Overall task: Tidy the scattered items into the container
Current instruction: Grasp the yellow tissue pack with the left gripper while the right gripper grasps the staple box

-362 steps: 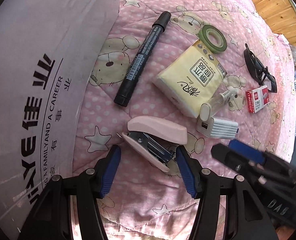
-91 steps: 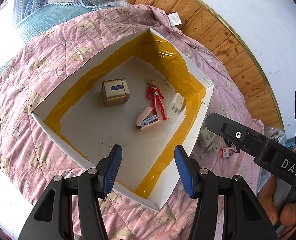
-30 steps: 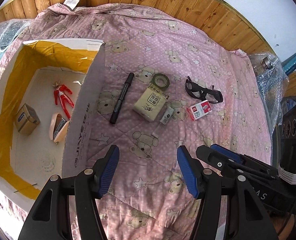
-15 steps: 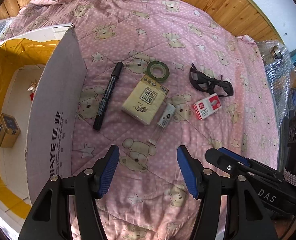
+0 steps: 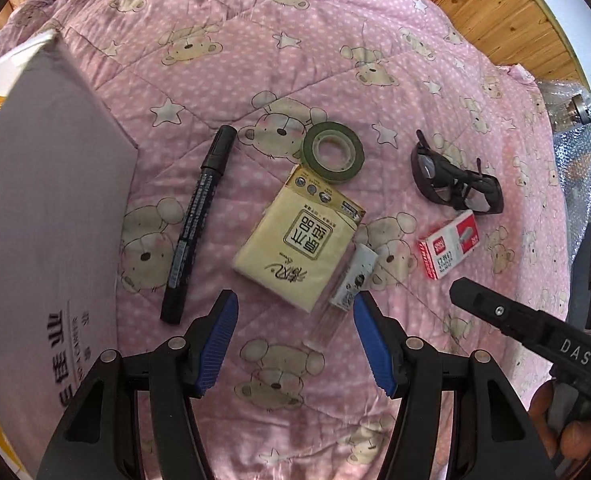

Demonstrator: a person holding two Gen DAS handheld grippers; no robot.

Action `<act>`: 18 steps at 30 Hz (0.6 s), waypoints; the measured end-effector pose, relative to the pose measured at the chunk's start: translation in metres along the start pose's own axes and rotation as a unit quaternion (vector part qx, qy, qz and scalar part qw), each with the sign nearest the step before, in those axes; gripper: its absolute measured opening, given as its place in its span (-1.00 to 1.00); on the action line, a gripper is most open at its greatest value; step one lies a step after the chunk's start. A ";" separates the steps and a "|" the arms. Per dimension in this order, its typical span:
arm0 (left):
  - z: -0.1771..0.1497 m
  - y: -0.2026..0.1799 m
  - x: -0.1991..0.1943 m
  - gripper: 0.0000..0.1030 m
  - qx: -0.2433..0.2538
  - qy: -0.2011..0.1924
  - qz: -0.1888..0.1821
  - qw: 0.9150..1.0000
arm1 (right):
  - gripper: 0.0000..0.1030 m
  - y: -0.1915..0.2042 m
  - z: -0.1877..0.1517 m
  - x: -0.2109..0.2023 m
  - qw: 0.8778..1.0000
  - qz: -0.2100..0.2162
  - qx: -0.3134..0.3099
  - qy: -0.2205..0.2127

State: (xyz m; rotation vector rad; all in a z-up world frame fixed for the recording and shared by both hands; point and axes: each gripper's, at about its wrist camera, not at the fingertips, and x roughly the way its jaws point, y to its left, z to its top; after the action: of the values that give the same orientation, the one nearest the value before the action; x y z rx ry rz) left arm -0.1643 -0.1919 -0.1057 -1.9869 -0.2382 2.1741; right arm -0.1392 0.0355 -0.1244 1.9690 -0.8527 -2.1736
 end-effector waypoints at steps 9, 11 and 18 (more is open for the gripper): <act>0.014 0.006 0.030 0.19 0.000 0.013 -0.002 1.000 | 0.09 -0.013 0.027 0.023 0.998 -0.020 0.053 0.000; 0.015 0.004 0.031 0.28 0.005 0.008 0.000 1.000 | 0.20 -0.012 0.033 0.027 0.998 -0.023 0.057 -0.003; 0.016 -0.004 0.033 0.33 0.014 -0.002 -0.003 1.000 | 0.08 0.004 0.046 0.028 0.997 -0.067 0.018 -0.018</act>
State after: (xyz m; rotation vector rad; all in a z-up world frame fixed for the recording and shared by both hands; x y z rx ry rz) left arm -0.1826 -0.1801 -0.1357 -1.9648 -0.2123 2.1657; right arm -0.1883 0.0362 -0.1471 2.0663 -0.7899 -2.2889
